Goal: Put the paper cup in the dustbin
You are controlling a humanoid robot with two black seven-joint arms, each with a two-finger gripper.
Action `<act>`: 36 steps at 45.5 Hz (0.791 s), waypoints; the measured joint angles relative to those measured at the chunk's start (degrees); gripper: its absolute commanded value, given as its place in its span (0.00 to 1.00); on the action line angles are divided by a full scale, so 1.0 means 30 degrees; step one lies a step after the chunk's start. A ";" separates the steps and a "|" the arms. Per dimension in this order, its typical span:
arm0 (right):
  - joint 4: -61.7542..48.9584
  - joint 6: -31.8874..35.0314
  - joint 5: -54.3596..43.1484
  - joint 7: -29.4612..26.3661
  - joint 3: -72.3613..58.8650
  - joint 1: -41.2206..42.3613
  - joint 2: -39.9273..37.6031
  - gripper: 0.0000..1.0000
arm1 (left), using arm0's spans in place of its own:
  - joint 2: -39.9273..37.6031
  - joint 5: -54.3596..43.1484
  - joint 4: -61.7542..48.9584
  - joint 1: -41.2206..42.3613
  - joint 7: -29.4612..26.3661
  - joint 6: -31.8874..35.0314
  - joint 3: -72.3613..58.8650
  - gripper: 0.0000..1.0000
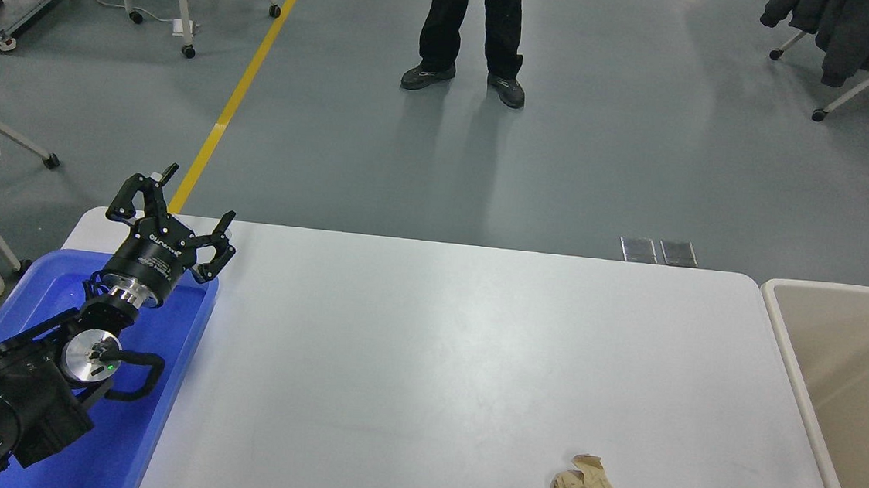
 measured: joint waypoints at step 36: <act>0.0271 -0.1350 0.0004 0.0087 0.4176 0.0824 0.0173 0.99 | 0.0002 -0.0004 0.0005 0.0000 0.0000 0.0013 0.0000 1.00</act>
